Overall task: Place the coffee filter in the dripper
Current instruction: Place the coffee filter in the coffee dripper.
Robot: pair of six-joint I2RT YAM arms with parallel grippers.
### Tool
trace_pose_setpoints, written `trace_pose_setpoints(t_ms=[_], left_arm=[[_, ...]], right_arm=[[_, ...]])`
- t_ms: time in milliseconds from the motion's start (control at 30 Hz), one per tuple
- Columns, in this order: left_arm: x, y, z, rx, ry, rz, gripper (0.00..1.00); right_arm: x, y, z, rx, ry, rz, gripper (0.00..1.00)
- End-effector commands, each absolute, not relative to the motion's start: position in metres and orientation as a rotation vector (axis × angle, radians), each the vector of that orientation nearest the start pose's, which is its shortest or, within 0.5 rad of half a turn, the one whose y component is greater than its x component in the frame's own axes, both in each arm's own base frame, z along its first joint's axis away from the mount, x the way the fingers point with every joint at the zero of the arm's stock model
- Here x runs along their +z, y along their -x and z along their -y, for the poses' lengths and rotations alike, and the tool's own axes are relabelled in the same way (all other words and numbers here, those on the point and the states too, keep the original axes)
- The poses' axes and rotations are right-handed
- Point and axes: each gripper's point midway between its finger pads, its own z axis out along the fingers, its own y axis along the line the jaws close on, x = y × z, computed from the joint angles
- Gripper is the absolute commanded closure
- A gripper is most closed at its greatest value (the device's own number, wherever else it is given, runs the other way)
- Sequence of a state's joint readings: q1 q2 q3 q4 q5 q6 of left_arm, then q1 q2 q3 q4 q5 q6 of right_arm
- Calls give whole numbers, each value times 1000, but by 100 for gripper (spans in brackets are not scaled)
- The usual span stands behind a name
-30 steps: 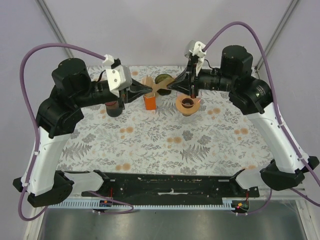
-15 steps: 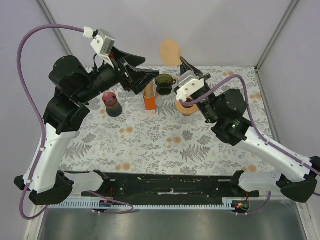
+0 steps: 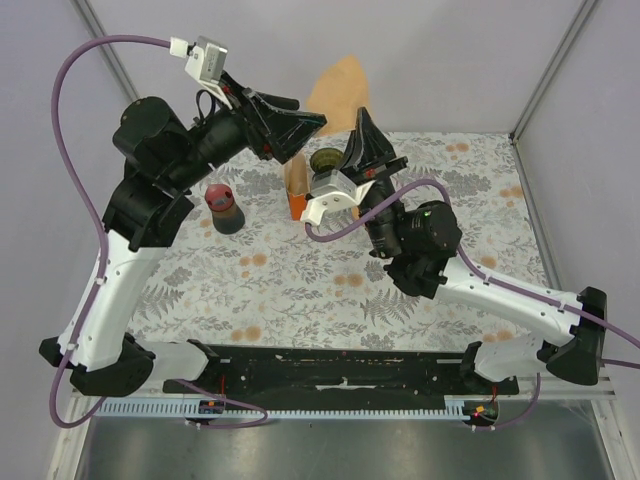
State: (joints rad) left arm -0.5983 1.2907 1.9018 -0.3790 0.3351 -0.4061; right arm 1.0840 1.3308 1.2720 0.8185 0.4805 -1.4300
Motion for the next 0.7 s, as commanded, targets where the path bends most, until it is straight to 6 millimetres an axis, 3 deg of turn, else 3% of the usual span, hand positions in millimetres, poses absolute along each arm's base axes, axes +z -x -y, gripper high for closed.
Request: trace_pose_setpoints(t_ms=[0, 67, 167, 200, 267, 433, 467, 533, 633, 667], left_arm=[[584, -250, 257, -1098, -389, -1339, 21], [586, -249, 261, -1107, -419, -1321, 36], [590, -240, 266, -1136, -480, -1283, 65], [589, -234, 269, -1145, -529, -1260, 82], [585, -234, 269, -1137, -547, -1261, 98], [575, -230, 266, -1087, -599, -1267, 98], [572, -231, 265, -1066, -609, -1276, 98], [564, -234, 260, -989, -639, -1281, 98], [559, -240, 251, -837, -708, -1254, 98], [557, -240, 248, -795, -739, -1241, 98]], right_arm=[[579, -257, -248, -553, 534, -634, 100], [576, -255, -253, -548, 558, -625, 100], [571, -256, -261, -545, 589, -624, 100], [570, -258, -264, -551, 594, -631, 100], [567, -260, -268, -551, 604, -635, 100], [558, -267, -277, -470, 677, -699, 97], [551, -270, -283, -443, 726, -726, 87], [541, -273, -289, -378, 804, -768, 50], [527, -267, -290, -195, 910, -843, 13], [524, -263, -289, -116, 948, -854, 5]])
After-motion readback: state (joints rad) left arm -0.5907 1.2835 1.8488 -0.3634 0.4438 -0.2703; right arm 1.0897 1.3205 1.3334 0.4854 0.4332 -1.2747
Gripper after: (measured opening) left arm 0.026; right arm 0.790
